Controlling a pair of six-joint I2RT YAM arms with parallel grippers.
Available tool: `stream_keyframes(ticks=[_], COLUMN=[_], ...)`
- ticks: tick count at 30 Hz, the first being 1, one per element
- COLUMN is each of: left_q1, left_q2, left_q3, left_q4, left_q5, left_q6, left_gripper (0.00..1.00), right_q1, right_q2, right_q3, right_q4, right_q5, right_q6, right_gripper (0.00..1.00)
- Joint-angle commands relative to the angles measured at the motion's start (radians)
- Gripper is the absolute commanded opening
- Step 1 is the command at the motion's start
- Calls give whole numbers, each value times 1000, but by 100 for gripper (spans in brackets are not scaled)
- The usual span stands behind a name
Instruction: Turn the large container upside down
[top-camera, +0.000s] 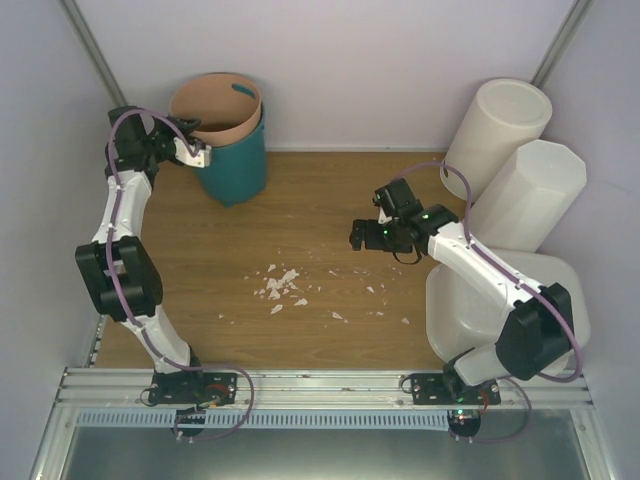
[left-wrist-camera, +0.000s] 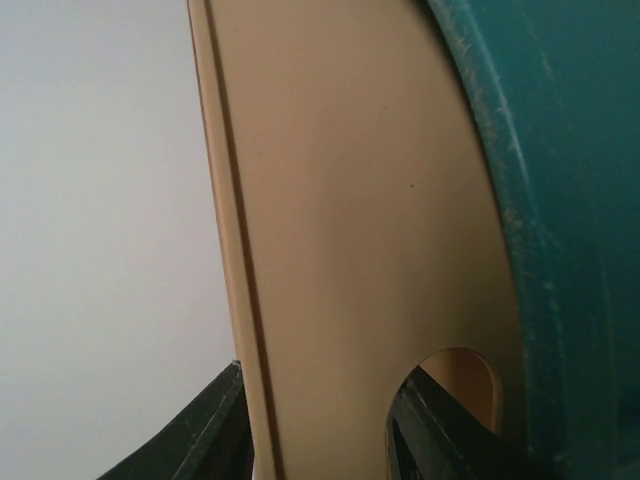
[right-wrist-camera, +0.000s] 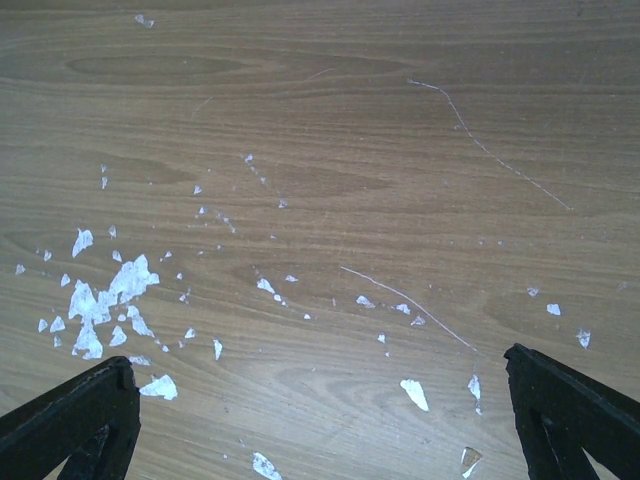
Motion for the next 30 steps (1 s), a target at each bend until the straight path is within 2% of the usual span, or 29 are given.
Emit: stream_keyframes(ticks=[1,7,11,13,15,22,30], left_q1=[-11,-15,-16,-16,-16,-17,-20], left_q2=[87,181,209,202,196,172,101], left_q3=[46,210,238,212,199,213,300], left_q4=[-267,-516,-632,-625,-622,-623,-570], left_q5=[-52,-144,-232,-254,-252,-238,-160], left_q6=[64,135,186,187,178,137,13], left_gripper=[36,32,24,15,11,4,0], right_q1=[5,5,5,5,5,6,6], right_q2=[-21,-28,-36,-39,-41,-42,-44], right_q3=[-10,-21,-35,-36,-36,-23,-8], right_q4=[24,29,37,39,40,35,33], right_q5=[8,9,8,8,7,9,13], right_q6=[-8,-4,2,4,5,4,6], right_gripper=[100,100,100,100,100,100,100])
